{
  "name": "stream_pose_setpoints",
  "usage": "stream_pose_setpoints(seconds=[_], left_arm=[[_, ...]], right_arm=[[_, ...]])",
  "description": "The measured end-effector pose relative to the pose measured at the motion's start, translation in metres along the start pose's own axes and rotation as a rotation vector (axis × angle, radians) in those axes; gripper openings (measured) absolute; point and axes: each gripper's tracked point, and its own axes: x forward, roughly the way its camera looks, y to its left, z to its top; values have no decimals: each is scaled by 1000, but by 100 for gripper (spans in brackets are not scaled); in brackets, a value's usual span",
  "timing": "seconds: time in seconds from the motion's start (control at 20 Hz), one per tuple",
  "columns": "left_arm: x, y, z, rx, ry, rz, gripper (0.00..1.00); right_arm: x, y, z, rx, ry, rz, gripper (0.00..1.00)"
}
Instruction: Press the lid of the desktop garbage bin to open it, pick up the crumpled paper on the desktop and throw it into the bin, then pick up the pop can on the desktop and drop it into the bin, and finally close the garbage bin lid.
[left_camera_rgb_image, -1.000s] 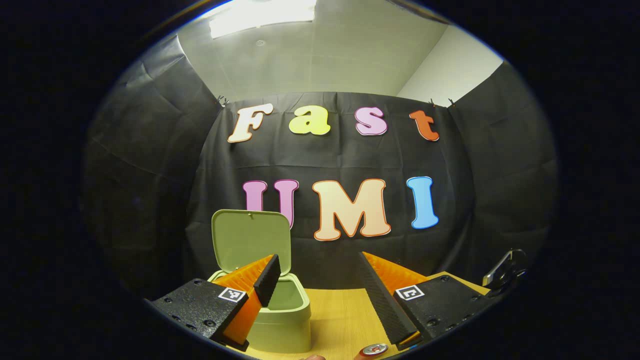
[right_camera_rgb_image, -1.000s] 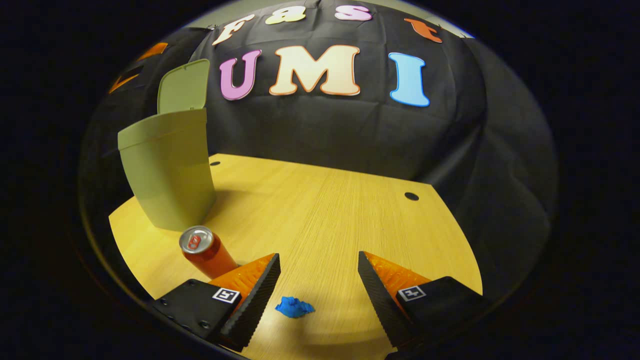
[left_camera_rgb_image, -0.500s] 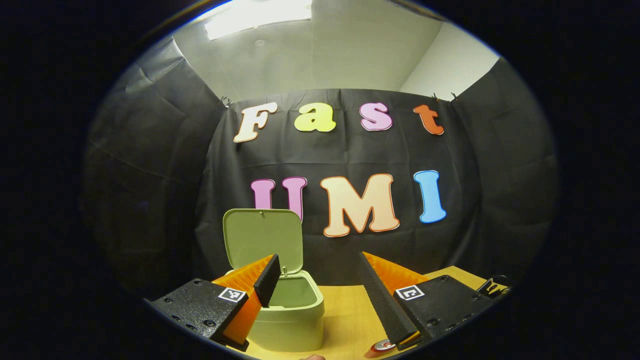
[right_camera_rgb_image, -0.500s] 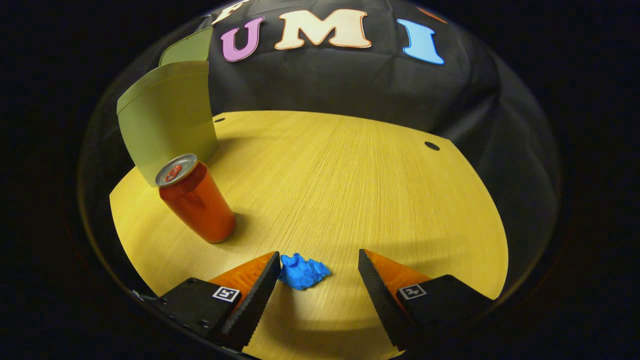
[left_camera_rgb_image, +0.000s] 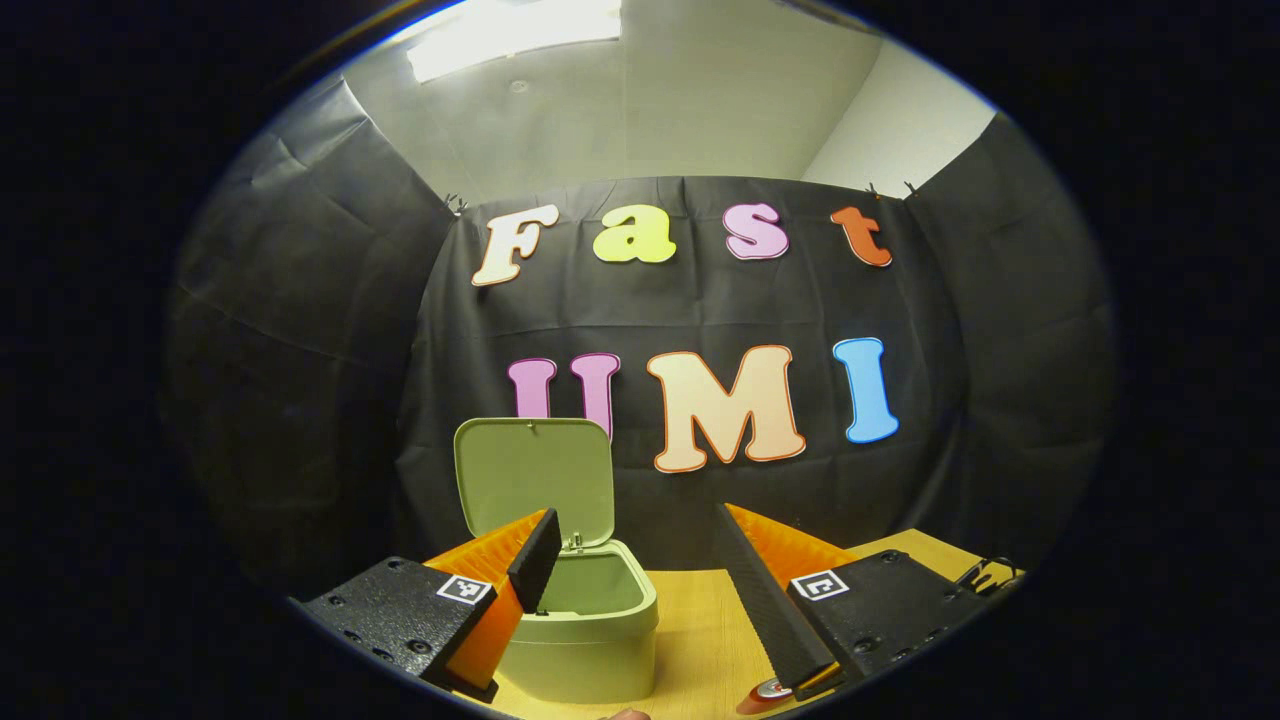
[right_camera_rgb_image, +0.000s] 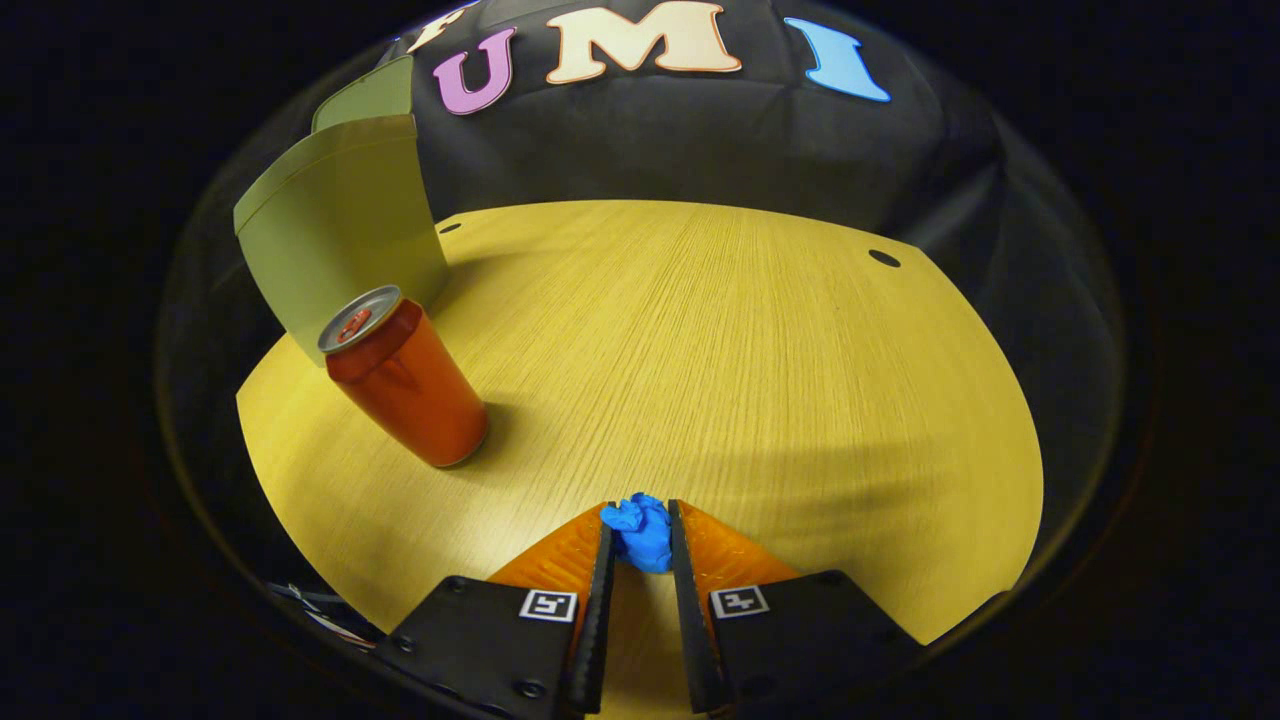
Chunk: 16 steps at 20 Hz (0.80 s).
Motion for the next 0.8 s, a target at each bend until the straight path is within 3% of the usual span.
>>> stream_pose_setpoints(seconds=[0.15, 0.4, 0.45, 0.8], left_arm=[[-1, 1, -2, -6, 1, 2, 92], [0, 8, -4, -20, 2, 15, 93], [-1, 10, -5, -21, 3, 19, 93], [-8, 36, -12, -29, 21, 59, 93]], right_arm=[[-13, -2, 36, 3, -88, -8, 34], [-40, 5, 109, 15, -246, -2, 31], [-46, 8, 126, 21, -277, 4, 34], [-92, 41, 237, 25, -491, 59, 31]])
